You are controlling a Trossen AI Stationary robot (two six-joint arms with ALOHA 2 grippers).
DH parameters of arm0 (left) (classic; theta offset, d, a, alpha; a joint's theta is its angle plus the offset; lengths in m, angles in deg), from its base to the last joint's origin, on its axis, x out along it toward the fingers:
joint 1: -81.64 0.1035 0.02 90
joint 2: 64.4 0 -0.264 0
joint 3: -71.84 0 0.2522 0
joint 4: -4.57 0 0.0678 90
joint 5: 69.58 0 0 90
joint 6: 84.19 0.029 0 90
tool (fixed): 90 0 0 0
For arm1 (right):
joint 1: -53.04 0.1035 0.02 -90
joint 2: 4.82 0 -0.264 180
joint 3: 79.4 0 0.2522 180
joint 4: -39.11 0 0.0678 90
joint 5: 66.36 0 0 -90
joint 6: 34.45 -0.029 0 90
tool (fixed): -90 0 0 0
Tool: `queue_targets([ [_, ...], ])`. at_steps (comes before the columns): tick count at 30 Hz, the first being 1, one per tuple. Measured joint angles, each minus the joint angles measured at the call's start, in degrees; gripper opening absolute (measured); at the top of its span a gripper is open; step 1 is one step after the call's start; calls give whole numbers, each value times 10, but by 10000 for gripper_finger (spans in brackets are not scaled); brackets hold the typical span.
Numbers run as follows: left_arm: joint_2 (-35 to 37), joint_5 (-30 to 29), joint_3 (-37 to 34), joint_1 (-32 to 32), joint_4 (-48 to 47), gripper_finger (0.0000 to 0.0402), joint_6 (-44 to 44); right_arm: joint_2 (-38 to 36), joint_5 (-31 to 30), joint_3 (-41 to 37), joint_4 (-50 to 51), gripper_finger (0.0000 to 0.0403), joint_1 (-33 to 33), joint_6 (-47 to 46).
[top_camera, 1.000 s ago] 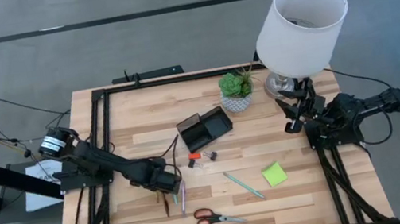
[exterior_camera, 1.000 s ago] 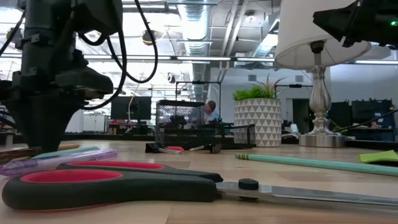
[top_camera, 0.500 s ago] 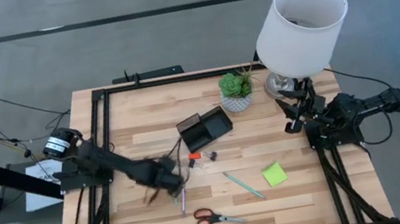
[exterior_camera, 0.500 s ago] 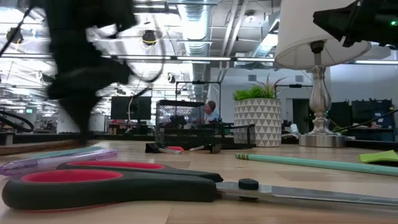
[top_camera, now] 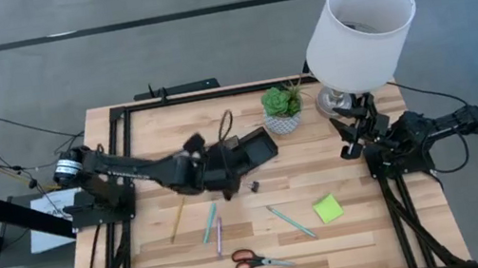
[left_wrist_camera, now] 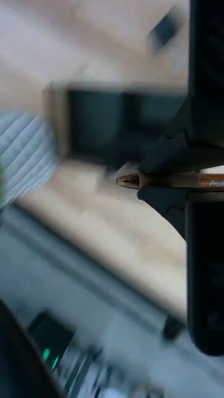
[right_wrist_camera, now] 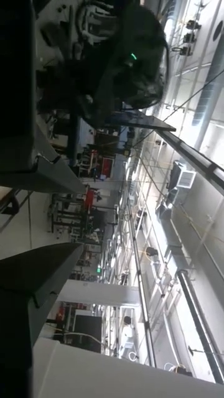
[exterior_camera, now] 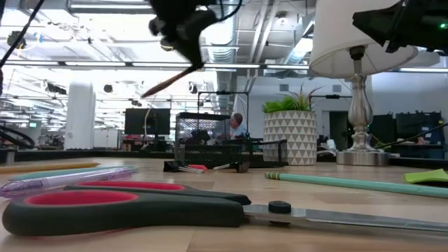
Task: Pick and place office supplies into organizer
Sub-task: Put the brown pen into the black desk organizer
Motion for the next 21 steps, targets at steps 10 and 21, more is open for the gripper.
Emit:
queue_targets([
  [10,-10,45,15,71,210,9,203,0,0,0,7,131,0,0],
  [21,-10,121,-56,116,315,9,189,0,-2,0,21,131,0,-1],
])
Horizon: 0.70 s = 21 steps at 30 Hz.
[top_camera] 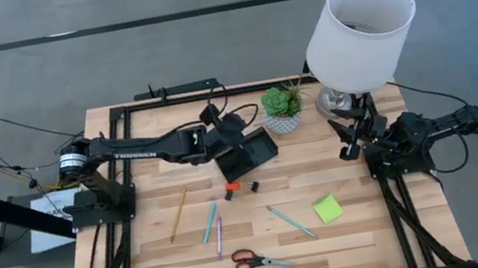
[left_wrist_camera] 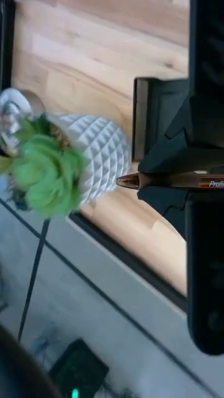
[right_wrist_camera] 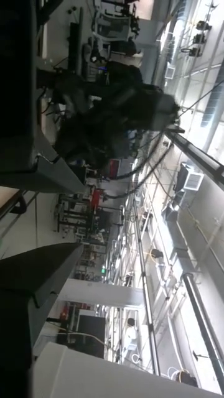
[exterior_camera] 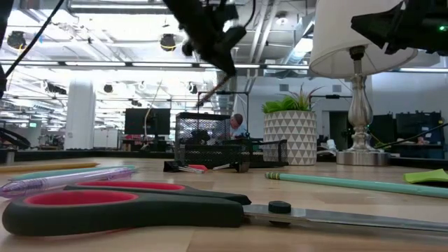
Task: Pick and place office supplies into organizer
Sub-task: Put the brown pen into the black desk organizer
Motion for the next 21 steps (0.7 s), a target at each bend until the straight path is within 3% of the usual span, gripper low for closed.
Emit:
queue_targets([
  [7,0,30,-104,9,146,13,-26,0,0,0,1,131,0,-18],
  [21,0,13,-156,11,133,76,-64,0,0,0,1,131,0,-19],
])
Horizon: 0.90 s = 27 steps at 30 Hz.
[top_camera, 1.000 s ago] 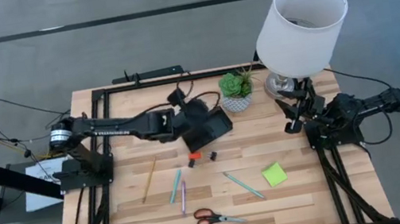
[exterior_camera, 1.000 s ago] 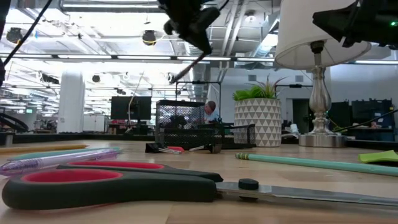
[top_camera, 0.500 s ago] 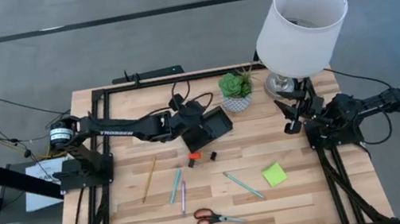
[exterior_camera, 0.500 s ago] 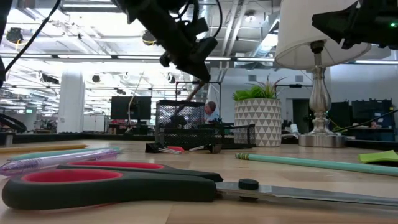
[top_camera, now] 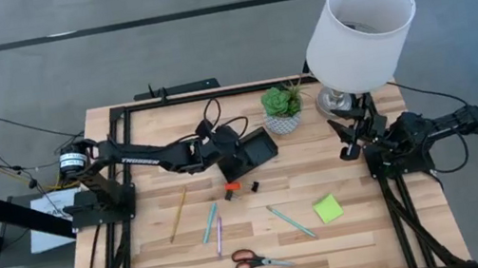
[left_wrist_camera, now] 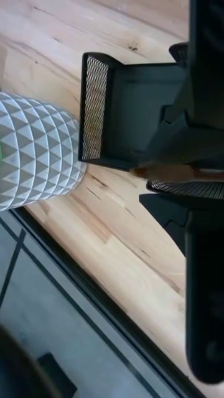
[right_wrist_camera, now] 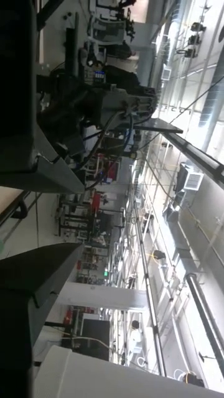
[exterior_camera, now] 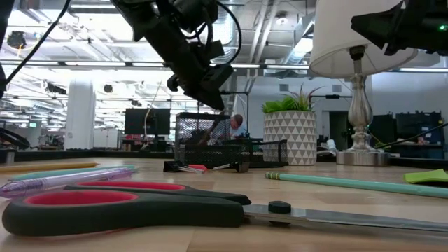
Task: Pick and place office supplies into organizer
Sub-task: Put the brown pen into the black desk organizer, then put the yellow pencil into the black desk organizer
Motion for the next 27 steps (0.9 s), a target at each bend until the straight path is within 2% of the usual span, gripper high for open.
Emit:
queue_targets([
  [6,0,0,2,-2,1,107,-2,0,0,0,-1,131,0,4],
  [10,6,-1,52,-15,-29,120,46,0,0,0,-2,131,0,4],
  [12,7,-2,96,-25,-74,121,77,0,0,0,-2,131,0,4],
  [17,10,0,224,-48,-264,122,127,0,0,0,-1,131,0,5],
  [19,10,5,273,-56,-365,122,91,0,0,0,6,131,0,5],
  [22,26,-1,324,-68,-516,122,-9,0,0,0,16,131,0,5],
  [25,68,-71,330,-92,-653,122,-144,0,0,0,23,131,0,5],
  [27,97,-127,316,-122,-745,122,-270,0,0,0,25,131,0,5],
])
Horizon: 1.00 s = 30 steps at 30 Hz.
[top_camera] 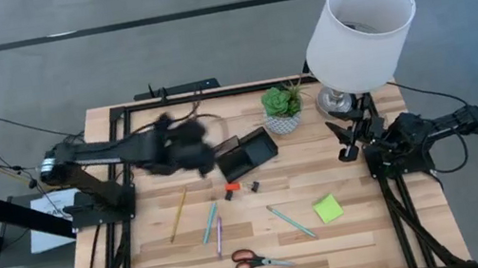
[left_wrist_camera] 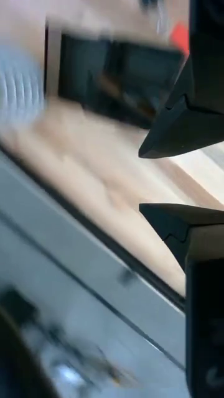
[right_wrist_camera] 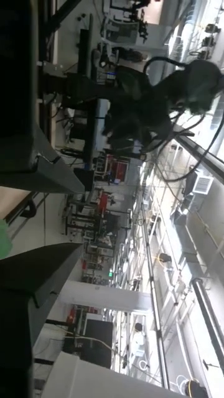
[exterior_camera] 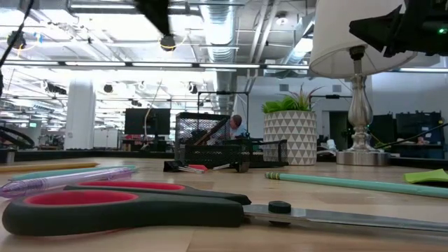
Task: Pick and place office supplies into organizer
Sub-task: Put the yellow pencil into the black desk organizer
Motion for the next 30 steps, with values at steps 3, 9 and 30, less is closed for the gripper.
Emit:
queue_targets([
  [3,47,-50,-61,-70,-61,122,-201,0,0,0,0,131,0,0],
  [9,82,-10,-238,-199,38,122,-429,0,0,0,0,131,0,-13],
  [30,81,342,-484,-388,361,87,-748,0,1,0,-72,131,0,87],
])
